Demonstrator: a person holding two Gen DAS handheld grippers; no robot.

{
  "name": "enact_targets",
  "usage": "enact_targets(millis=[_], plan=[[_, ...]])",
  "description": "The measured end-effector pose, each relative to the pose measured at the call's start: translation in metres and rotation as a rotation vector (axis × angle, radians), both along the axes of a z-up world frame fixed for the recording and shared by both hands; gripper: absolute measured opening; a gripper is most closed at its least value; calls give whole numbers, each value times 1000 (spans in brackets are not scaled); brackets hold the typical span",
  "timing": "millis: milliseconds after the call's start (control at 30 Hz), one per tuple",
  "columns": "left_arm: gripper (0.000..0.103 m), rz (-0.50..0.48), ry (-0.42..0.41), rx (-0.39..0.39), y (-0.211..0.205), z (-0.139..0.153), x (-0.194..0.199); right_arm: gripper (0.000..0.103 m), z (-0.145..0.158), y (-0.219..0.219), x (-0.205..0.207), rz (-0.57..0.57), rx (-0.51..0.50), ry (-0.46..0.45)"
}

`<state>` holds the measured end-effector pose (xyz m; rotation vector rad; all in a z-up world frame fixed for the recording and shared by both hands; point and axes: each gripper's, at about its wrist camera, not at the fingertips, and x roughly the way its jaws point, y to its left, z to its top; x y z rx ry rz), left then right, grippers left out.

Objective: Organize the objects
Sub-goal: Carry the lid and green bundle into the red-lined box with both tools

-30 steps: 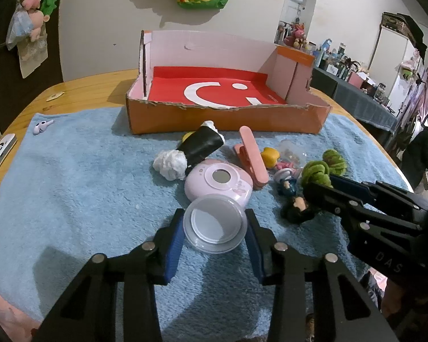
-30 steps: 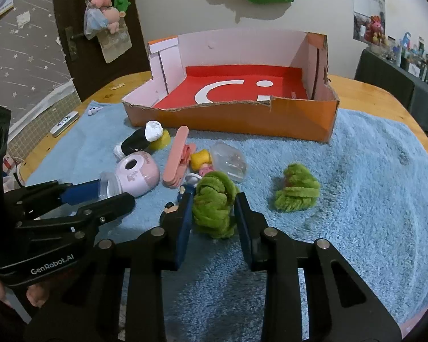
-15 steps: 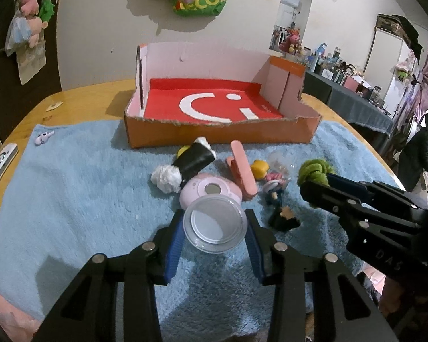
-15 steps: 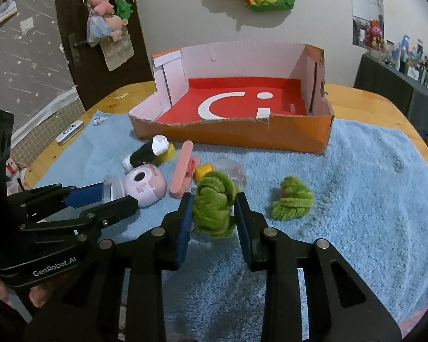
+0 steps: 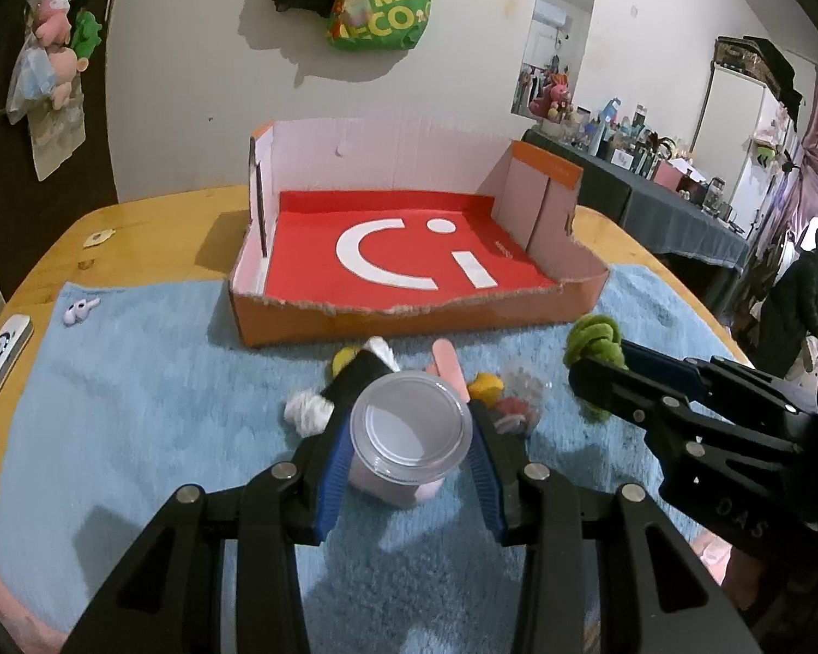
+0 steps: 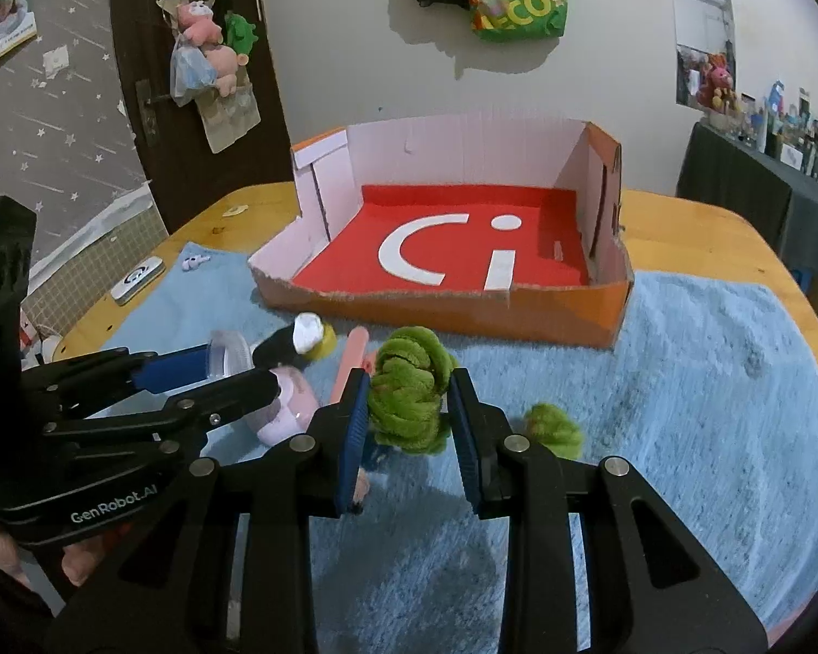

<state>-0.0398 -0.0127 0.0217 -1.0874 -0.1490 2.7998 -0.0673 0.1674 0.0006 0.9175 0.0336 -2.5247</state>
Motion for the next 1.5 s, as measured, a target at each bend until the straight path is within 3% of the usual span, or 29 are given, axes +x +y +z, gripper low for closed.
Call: enact_targets(millis=[700,1500], plan=[[42,6,27,-5,-5,28,-41,28,23,-4,-39,-1,-5,2],[42,27,-17,-27,-17,28,-133,28,24,-11,-119,-2,-5,-88]])
